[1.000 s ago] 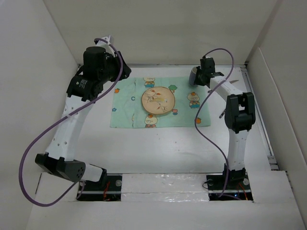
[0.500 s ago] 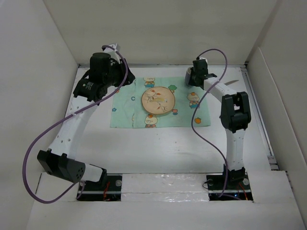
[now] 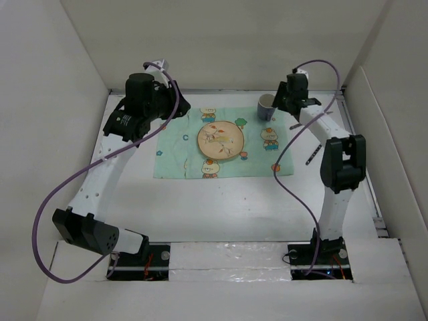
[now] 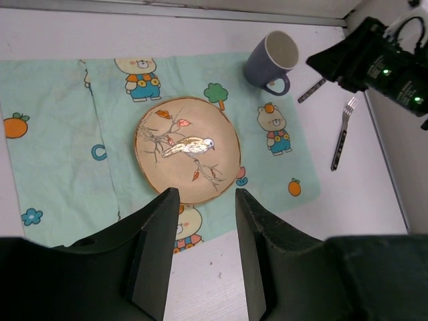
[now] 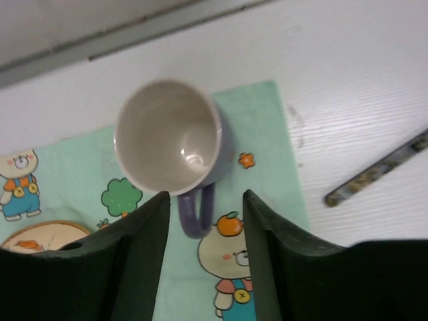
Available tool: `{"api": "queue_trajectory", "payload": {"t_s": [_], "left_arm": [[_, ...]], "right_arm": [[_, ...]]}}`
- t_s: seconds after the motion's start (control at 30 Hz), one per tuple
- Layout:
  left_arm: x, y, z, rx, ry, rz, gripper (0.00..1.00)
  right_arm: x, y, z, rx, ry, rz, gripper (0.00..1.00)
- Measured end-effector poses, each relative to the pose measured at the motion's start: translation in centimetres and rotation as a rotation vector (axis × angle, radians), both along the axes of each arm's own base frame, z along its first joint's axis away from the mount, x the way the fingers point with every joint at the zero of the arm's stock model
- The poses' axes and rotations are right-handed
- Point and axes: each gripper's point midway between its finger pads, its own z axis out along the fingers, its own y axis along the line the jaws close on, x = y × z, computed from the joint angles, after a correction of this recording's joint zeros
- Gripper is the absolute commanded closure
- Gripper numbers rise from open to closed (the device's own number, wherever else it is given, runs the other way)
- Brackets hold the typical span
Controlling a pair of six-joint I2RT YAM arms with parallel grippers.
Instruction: Set the dinner table for one person
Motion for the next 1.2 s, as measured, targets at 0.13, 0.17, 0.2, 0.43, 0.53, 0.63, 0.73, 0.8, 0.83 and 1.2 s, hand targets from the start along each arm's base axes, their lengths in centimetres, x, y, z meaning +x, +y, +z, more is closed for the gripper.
{"api": "queue_trajectory", "payload": {"t_s": [0.13,0.17,0.2,0.43,0.53,0.63,0.73,0.8,0.83,1.2], "left_arm": [[0.1,-0.8,0.6,-0.02,-0.027,-0.031,0.64],[0.1,-1.1,0.7,-0.022,-0.032,-0.038,0.64],[0.1,-1.3,0.7,-0.023,-0.035,-0.046,0.64],[-0.2,-2.3,-0.4,-0.016,-0.027,-0.084,0.64],[-0.3,-2.4,-1.0,-0.01,-0.017,-0.093,0.64],[-0.5,-2.6,-1.5,-0.007,-0.007,-0.102,0.64],[-1.1,-3.9,-1.8,0.025,-0.014,-0.123,0.64],[-2.0,-5.3,-1.9,0.047,-0.023,-0.16,0.63],[-2.5,-6.1,-2.0,0.058,-0.028,-0.185,0.63],[-1.9,-5.8,-2.9,0.116,-0.029,-0.155,0.63]], "right_arm": [[-0.7,-5.8,5.2,0.041,-0.094,-0.125,1.0],[-0.8,-7.5,6.0,0.051,-0.11,-0.168,1.0],[-0.9,-9.1,6.3,0.054,-0.111,-0.206,1.0],[-0.4,-15.0,-1.1,0.051,0.104,-0.4,0.57],[-0.5,-14.7,-6.1,0.061,0.235,-0.421,0.47],[-1.0,-14.2,-9.6,0.072,0.341,-0.435,0.45],[-0.9,-14.1,-10.7,0.085,0.383,-0.454,0.45],[-0.7,-14.2,-10.6,0.093,0.386,-0.469,0.46],[-0.5,-14.2,-10.3,0.098,0.38,-0.477,0.46],[0.7,-14.3,-10.6,0.124,0.386,-0.524,0.56]]}}
